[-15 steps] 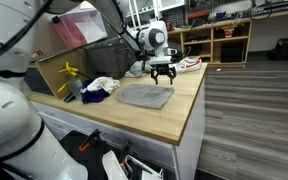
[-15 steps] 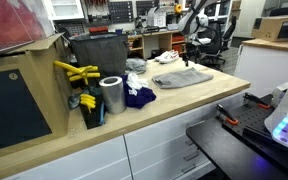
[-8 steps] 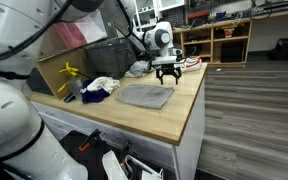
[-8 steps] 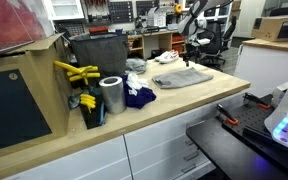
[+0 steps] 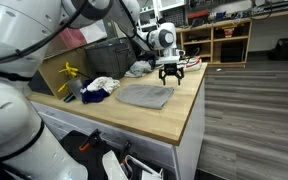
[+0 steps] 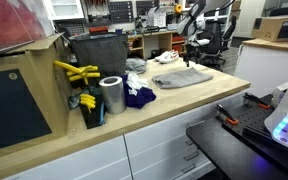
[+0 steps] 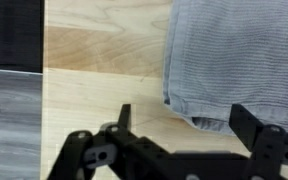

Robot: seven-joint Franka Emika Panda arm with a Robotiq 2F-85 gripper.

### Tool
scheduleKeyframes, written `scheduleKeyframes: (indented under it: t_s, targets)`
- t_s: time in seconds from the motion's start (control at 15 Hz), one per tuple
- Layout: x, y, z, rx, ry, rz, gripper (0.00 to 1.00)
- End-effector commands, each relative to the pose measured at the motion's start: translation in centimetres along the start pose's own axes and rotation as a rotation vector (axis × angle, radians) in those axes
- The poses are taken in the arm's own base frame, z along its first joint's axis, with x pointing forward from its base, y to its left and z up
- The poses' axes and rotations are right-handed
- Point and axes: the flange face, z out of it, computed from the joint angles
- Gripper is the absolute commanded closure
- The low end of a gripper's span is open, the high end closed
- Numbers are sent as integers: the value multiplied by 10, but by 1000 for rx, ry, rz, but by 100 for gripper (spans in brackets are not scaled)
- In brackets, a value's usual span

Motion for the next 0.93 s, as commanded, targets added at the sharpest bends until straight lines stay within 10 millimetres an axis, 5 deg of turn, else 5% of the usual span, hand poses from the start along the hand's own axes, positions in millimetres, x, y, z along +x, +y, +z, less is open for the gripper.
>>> scheduleKeyframes:
  t_s: [0.0,0.13,0.27,0.87]
  targets:
    - [7,2,3,5,-34,2,0]
    - [9,0,6,6,-39,0,0]
    - [11,-2,7,8,-38,-4,26]
    - [16,-4,5,19,-51,-6,95]
